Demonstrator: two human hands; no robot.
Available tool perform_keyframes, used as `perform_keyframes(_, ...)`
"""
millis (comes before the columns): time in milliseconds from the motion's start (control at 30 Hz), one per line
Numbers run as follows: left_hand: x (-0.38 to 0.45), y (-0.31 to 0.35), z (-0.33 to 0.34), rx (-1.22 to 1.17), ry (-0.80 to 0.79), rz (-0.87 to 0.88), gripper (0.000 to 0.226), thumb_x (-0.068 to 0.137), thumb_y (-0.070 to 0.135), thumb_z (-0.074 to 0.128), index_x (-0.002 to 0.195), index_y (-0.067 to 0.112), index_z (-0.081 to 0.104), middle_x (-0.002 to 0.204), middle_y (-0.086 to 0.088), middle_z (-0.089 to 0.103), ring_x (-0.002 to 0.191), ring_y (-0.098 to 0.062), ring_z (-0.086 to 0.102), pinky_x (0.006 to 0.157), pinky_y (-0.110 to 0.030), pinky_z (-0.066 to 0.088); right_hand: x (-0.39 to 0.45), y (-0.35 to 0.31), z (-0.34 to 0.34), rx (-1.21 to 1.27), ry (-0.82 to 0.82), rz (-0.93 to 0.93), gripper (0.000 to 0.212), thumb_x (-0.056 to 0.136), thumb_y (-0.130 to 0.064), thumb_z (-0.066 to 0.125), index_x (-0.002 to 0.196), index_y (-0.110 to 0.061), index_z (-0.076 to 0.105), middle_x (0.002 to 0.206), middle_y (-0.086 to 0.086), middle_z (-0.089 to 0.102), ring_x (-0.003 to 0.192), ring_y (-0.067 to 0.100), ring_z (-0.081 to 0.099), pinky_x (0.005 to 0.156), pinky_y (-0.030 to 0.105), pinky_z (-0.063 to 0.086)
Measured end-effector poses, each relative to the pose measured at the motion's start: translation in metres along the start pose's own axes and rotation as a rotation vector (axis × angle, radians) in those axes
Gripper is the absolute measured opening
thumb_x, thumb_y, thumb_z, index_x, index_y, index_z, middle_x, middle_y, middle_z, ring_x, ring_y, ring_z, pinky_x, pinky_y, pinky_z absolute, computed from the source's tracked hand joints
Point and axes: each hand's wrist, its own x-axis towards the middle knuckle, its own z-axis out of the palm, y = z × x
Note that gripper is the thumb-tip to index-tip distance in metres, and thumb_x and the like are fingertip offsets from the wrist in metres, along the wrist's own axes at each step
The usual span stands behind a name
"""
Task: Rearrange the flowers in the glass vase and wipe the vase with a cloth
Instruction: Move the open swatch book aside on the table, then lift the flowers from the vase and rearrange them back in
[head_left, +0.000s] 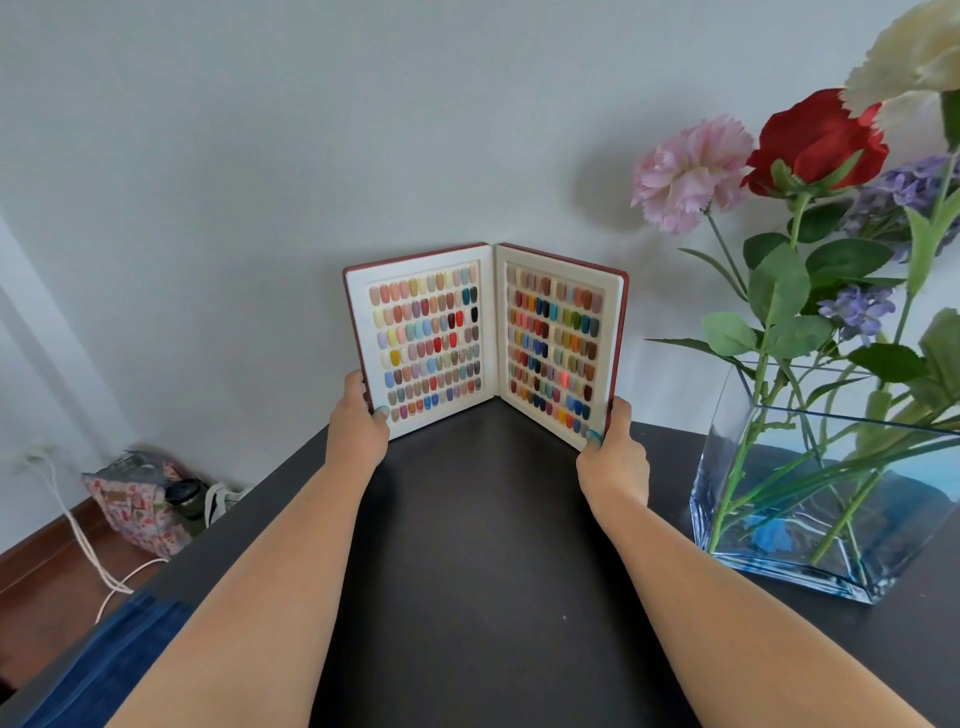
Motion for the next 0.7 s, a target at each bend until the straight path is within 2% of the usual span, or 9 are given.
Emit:
perform_keyframes(167, 0.000, 0.003, -0.001, -0.012, -0.015, 0.012, 0.055, 0.089, 0.006, 0.062, 0.132, 0.023, 0.032, 0.133, -0.007, 0.054, 0.115, -0.029, 0.057, 0.084, -0.048, 0.053, -0.005, -0.010, -0.006, 0.084, -0.037, 0.033, 0.066, 0.091, -0.004, 0.053, 0.130, -0.042, 0.016, 0.124, 0.005, 0.058, 0.084, 0.016, 0.056, 0.057, 0.032, 0.052)
perform_keyframes(233, -0.004, 0.011, -0.002, -0.101, -0.019, -0.025, 0.062, 0.088, 0.008, 0.065, 0.136, 0.022, 0.029, 0.136, -0.008, 0.048, 0.119, -0.029, 0.054, 0.085, -0.046, 0.052, -0.013, -0.021, -0.014, 0.206, -0.054, 0.088, 0.076, 0.090, -0.001, 0.054, 0.137, -0.043, 0.013, 0.130, 0.003, 0.054, 0.096, 0.019, 0.059, 0.068, 0.037, 0.058)
perform_keyframes(300, -0.012, 0.025, -0.004, -0.159, 0.085, -0.070, 0.073, 0.085, 0.011, 0.069, 0.141, 0.023, 0.023, 0.140, -0.010, 0.037, 0.123, -0.029, 0.048, 0.087, -0.047, 0.052, -0.025, -0.031, -0.027, 0.348, -0.081, 0.102, 0.077, 0.091, -0.004, 0.055, 0.143, -0.040, 0.011, 0.137, 0.003, 0.047, 0.113, 0.024, 0.056, 0.084, 0.044, 0.056)
perform_keyframes(367, -0.026, 0.045, -0.006, -0.148, 0.220, 0.017, 0.078, 0.081, 0.013, 0.074, 0.139, 0.025, 0.023, 0.139, -0.008, 0.033, 0.124, -0.025, 0.044, 0.089, -0.048, 0.052, -0.042, -0.037, -0.046, 0.458, -0.120, 0.054, 0.072, 0.093, -0.009, 0.056, 0.145, -0.035, 0.015, 0.138, -0.005, 0.043, 0.120, 0.018, 0.051, 0.094, 0.038, 0.049)
perform_keyframes(433, -0.045, 0.071, -0.004, -0.189, 0.263, 0.185, 0.076, 0.079, 0.011, 0.075, 0.134, 0.030, 0.026, 0.137, -0.003, 0.033, 0.125, -0.019, 0.041, 0.093, -0.044, 0.050, -0.063, -0.037, -0.073, 0.578, -0.146, -0.048, 0.058, 0.092, -0.005, 0.054, 0.137, -0.035, 0.031, 0.124, -0.019, 0.050, 0.113, 0.003, 0.052, 0.093, 0.026, 0.045)
perform_keyframes(467, -0.055, 0.085, -0.002, -0.221, 0.242, 0.258, 0.074, 0.079, 0.011, 0.074, 0.132, 0.031, 0.028, 0.137, 0.000, 0.034, 0.126, -0.016, 0.040, 0.096, -0.041, 0.047, -0.073, -0.034, -0.090, 0.643, -0.141, -0.118, 0.051, 0.090, 0.001, 0.052, 0.126, -0.034, 0.043, 0.114, -0.026, 0.056, 0.107, -0.002, 0.055, 0.092, 0.021, 0.046)
perform_keyframes(533, -0.079, 0.117, 0.004, -0.271, 0.138, 0.382, 0.067, 0.082, 0.013, 0.071, 0.130, 0.033, 0.030, 0.136, 0.005, 0.039, 0.124, -0.009, 0.039, 0.099, -0.033, 0.041, -0.091, -0.023, -0.129, 0.698, -0.053, -0.236, 0.049, 0.083, 0.011, 0.045, 0.102, -0.031, 0.058, 0.095, -0.023, 0.066, 0.095, 0.000, 0.062, 0.087, 0.017, 0.050)
perform_keyframes(633, -0.114, 0.170, 0.015, -0.363, -0.147, 0.523, 0.048, 0.087, 0.021, 0.065, 0.124, 0.035, 0.038, 0.126, 0.013, 0.049, 0.112, -0.001, 0.047, 0.088, -0.020, 0.040, -0.108, 0.006, -0.185, 0.650, 0.134, -0.337, 0.044, 0.074, 0.005, 0.041, 0.076, -0.032, 0.065, 0.079, -0.012, 0.067, 0.076, 0.006, 0.063, 0.070, 0.015, 0.051)
perform_keyframes(700, -0.134, 0.203, 0.026, -0.431, -0.363, 0.519, 0.036, 0.090, 0.028, 0.062, 0.120, 0.035, 0.044, 0.118, 0.013, 0.055, 0.108, -0.001, 0.052, 0.086, -0.022, 0.043, -0.107, 0.031, -0.217, 0.664, 0.220, -0.327, 0.046, 0.076, 0.010, 0.041, 0.068, -0.030, 0.064, 0.069, -0.009, 0.065, 0.064, 0.010, 0.059, 0.057, 0.021, 0.050)
